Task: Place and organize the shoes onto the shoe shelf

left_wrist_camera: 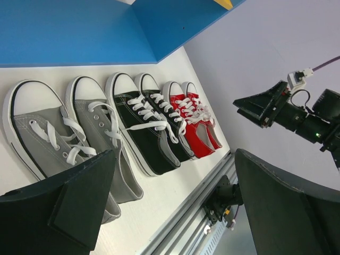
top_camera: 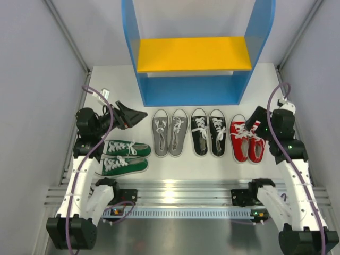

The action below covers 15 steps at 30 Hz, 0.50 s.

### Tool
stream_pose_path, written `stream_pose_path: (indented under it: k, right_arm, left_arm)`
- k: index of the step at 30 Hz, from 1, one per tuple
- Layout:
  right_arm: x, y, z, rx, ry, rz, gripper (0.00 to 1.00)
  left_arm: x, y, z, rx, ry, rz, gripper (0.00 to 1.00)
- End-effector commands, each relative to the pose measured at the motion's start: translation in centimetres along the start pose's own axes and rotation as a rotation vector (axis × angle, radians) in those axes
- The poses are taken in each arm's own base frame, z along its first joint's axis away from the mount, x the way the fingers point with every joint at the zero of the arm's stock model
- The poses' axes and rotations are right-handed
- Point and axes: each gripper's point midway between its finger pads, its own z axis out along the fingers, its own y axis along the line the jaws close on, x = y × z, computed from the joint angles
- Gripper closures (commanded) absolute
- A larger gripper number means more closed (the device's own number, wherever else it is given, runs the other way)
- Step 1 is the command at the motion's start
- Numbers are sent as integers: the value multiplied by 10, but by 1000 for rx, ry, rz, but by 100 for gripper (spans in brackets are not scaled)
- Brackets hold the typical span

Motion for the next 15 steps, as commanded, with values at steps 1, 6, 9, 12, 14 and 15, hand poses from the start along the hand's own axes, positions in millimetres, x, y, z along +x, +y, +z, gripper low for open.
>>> stream_pose_path:
  k: [1,6,9,12,14,15]
  right_arm:
    - [-3,-25,3,184,30,9,0]
    - [-3,-50,12,334,35,52,1]
    - [-5,-67,20,380,31,108,1]
    - [-4,-79,27,406,40,141,0]
    - [1,-85,33,423,54,151,1]
    - [6,-86,39,422,85,156,1]
  left_arm:
    - [-7,-13,-1,34,-10,59,1]
    - [1,-5,-3,4,18,42,1]
    - [7,-2,-6,-17,31,45,1]
    - [12,0,-9,-25,38,46,1]
    - [17,5,-9,-37,41,38,1]
    - [19,8,-10,-44,39,38,1]
